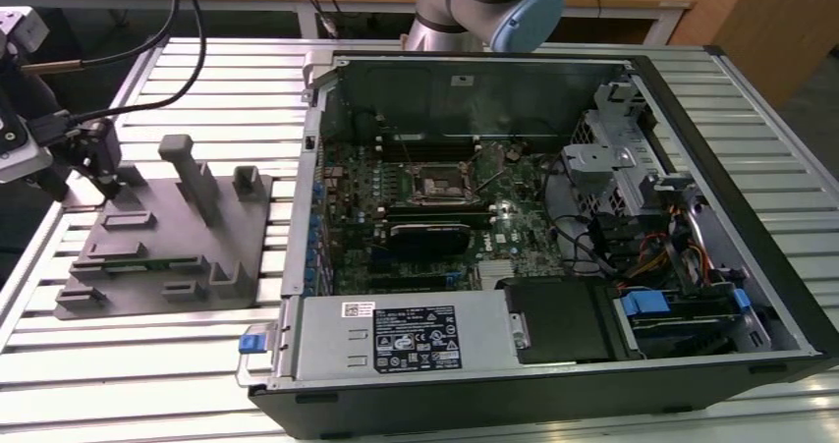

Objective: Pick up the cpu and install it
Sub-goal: 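Pick up the cpu and move it towards the insertion slot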

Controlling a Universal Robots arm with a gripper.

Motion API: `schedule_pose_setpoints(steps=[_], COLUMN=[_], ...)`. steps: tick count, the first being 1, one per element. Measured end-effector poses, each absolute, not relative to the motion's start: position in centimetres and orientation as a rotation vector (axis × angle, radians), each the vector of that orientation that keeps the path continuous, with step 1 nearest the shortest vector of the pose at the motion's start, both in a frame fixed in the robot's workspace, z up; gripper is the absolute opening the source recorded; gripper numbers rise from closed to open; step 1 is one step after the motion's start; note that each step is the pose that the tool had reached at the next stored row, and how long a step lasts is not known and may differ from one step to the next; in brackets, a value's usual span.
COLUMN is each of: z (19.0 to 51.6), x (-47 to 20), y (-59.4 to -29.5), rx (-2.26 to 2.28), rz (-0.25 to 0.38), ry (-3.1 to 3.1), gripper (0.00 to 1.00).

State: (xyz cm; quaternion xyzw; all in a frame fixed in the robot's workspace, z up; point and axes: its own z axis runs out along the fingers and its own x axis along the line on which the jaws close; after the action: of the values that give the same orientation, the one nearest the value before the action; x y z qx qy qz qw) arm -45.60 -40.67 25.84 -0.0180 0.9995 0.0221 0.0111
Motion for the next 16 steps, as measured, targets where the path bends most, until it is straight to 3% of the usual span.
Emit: schedule_pose_setpoints(steps=[16], z=[26.76], x=[-45.60], y=[-40.67], rx=[-0.056], rz=[0.069], ry=[3.118], gripper=[0.54])
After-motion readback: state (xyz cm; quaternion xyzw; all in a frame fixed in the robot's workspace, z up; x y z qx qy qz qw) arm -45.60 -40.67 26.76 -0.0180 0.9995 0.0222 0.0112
